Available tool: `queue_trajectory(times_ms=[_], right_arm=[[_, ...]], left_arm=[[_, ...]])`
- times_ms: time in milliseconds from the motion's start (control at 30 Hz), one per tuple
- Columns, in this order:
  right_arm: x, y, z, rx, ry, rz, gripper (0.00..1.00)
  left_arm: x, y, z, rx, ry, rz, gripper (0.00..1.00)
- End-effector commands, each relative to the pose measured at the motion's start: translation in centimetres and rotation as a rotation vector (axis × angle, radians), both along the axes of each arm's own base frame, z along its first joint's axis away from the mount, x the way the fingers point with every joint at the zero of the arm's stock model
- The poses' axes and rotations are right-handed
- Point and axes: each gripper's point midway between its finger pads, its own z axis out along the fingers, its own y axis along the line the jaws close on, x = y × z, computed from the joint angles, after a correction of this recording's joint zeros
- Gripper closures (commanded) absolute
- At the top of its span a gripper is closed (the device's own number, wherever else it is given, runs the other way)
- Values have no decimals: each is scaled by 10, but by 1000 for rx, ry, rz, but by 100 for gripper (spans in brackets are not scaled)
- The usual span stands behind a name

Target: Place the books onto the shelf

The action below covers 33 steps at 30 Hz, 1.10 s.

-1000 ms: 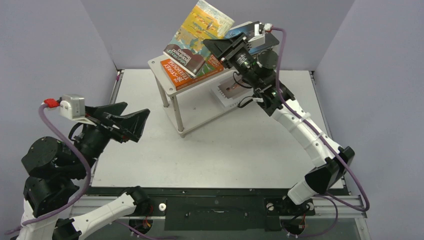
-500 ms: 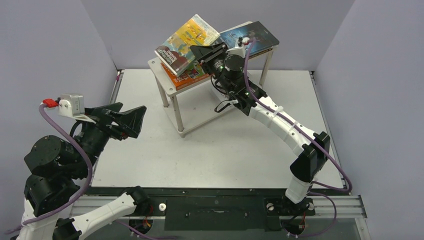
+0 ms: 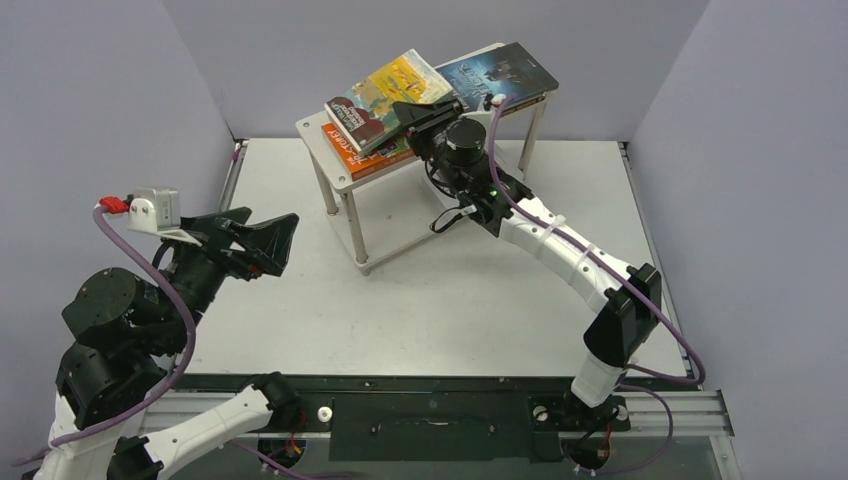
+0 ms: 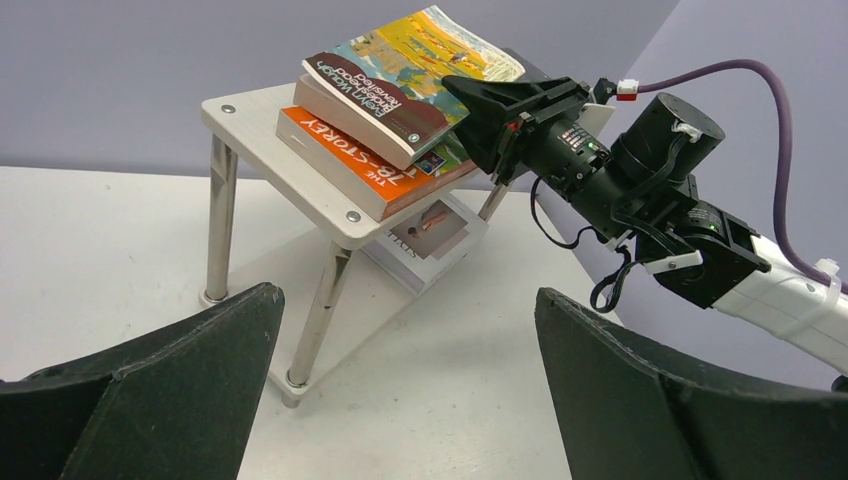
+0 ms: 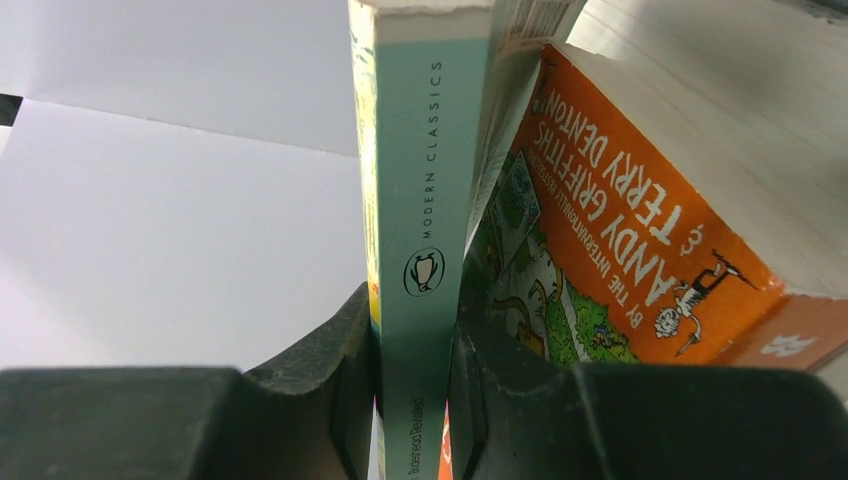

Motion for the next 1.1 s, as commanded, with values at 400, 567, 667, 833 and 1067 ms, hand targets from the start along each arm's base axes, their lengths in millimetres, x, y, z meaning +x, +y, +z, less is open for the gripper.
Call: queue_trajectory(times_ms=[400, 567, 667, 833, 1067], right_arm=[[-34, -16, 68, 164, -96, 36, 100], [-35, -7, 63, 163, -84, 55, 100], [-36, -5, 61, 162, -77, 59, 100], [-38, -3, 58, 159, -63, 55, 100], [-37, -3, 49, 164, -47, 49, 100]], left_arm=[[2, 3, 4, -31, -21, 20, 4], [2, 2, 2, -30, -15, 19, 4], [2, 2, 1, -32, -14, 21, 4], [2, 0, 1, -36, -15, 12, 4], [2, -1, 0, -37, -13, 8, 4]])
